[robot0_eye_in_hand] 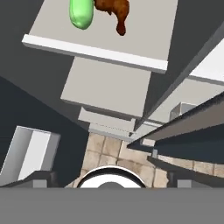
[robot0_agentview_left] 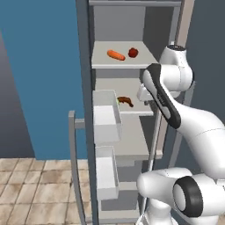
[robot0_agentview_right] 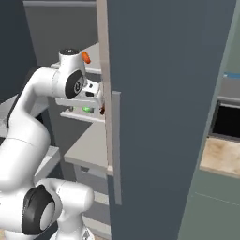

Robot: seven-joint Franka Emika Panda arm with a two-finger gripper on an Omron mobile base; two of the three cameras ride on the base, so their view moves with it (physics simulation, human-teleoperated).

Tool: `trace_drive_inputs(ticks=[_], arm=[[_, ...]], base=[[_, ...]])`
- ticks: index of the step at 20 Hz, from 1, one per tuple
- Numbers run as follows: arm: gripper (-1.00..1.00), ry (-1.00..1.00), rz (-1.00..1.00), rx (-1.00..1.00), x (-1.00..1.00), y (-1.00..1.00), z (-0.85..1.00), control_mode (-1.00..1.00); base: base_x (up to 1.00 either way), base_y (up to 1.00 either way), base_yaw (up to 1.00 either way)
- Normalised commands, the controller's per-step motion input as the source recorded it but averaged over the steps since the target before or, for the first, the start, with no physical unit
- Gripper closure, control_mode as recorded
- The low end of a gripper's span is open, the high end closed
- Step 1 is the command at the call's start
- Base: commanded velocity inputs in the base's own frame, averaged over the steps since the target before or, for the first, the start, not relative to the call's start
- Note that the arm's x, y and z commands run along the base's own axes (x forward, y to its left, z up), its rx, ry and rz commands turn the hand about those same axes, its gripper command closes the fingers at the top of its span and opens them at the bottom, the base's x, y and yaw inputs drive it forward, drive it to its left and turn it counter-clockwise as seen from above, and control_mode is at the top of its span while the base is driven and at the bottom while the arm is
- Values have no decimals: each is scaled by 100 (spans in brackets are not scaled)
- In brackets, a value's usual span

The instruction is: Take the bell pepper and carrot from the highest rack and move them to the second highest rack where the chicken drumstick and corn are located, to maximize freezer space. Close the freezer door after rearranging.

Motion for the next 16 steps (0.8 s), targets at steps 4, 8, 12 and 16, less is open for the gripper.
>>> trace_drive_inputs(ticks=[4,8,12,16], arm=[[-100,0,0,0,0,0,0,100],[-100,0,0,0,0,0,0,100],[-100,0,0,0,0,0,0,100],[-100,0,0,0,0,0,0,100]], base=[[50,29,50],[48,22,60],[23,-7,30],[35,-3,23]])
